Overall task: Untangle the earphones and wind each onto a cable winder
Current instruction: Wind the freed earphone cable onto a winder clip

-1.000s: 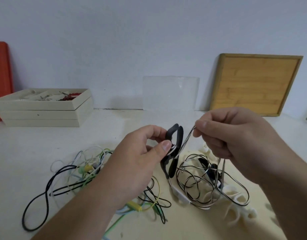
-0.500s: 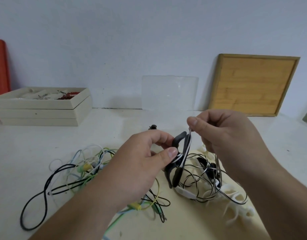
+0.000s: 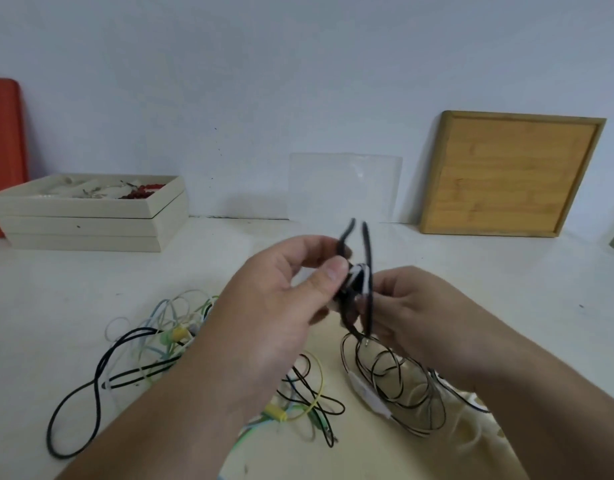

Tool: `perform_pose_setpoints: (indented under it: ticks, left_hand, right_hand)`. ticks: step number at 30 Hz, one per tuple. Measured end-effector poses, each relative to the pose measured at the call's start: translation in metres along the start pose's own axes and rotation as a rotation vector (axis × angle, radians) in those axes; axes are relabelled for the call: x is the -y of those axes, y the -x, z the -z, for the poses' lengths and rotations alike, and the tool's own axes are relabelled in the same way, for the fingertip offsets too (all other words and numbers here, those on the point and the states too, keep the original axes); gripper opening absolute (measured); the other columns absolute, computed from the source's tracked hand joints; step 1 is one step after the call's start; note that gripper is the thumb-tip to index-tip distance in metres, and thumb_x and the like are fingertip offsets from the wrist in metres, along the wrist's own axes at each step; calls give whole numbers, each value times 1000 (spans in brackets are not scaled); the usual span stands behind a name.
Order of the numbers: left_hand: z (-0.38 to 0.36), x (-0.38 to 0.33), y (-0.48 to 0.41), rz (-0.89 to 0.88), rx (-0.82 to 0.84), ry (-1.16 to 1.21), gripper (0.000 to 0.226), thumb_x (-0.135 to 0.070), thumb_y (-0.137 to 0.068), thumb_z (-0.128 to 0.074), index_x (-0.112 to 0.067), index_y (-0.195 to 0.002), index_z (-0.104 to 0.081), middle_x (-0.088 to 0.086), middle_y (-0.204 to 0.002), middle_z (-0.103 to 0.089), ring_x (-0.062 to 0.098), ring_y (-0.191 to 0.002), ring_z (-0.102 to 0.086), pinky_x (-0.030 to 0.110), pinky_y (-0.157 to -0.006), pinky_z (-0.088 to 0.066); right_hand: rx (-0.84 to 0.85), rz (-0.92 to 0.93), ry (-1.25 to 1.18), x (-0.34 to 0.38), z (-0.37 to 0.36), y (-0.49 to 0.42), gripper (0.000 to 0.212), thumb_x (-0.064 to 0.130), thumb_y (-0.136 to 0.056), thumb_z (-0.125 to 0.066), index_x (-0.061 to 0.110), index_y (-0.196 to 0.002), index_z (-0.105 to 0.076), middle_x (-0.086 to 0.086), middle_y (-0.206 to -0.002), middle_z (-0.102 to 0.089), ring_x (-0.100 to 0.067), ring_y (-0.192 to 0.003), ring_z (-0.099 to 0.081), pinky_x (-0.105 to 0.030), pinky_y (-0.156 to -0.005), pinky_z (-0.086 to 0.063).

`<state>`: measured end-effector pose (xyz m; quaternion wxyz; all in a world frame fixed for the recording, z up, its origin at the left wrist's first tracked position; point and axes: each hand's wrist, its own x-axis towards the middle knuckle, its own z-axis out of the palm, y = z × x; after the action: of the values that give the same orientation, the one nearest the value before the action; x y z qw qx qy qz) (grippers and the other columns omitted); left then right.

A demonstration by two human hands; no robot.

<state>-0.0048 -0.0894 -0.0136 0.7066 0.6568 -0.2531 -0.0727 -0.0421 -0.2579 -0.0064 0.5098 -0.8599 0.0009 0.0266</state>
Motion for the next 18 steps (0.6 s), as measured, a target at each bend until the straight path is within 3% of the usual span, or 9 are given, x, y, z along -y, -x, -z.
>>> perform_pose_setpoints:
  ticks: [4,9,15,18]
  left_hand:
    - [7,5,-6,3,-191,128,13,-37,-82,-68,-30,-90,-75,4,-89,-75,25,-86,-68,41,-83,-52]
    - [10,5,-8,40,-280,102,16,-24,-97,-59,-21,-93,-74,-2,-78,-72,15,-74,-64,35,-71,-44]
    - [14,5,-11,90,-335,122,17,-23,-98,-58,-17,-92,-72,-1,-72,-69,17,-71,-59,34,-66,-41]
    - [13,6,-9,70,-315,-13,15,-28,-97,-59,-23,-93,-72,-4,-78,-71,15,-73,-63,35,-68,-43]
  right_hand:
    - [72,59,82,0,-10,0,39,35,-104,-48,17,-76,-69,9,-54,-43,-16,-55,-36,-27,-50,-27]
    - [158,99,153,4,-14,4,35,32,-103,-48,22,-78,-68,19,-50,-47,0,-49,-41,-14,-52,-32]
    - [183,214,132,11,-5,10,36,32,-104,-49,21,-76,-68,14,-50,-41,-12,-53,-35,-24,-53,-31]
    - [194,257,50,13,-4,12,36,42,-96,-50,18,-78,-70,6,-54,-35,-22,-55,-29,-32,-50,-26]
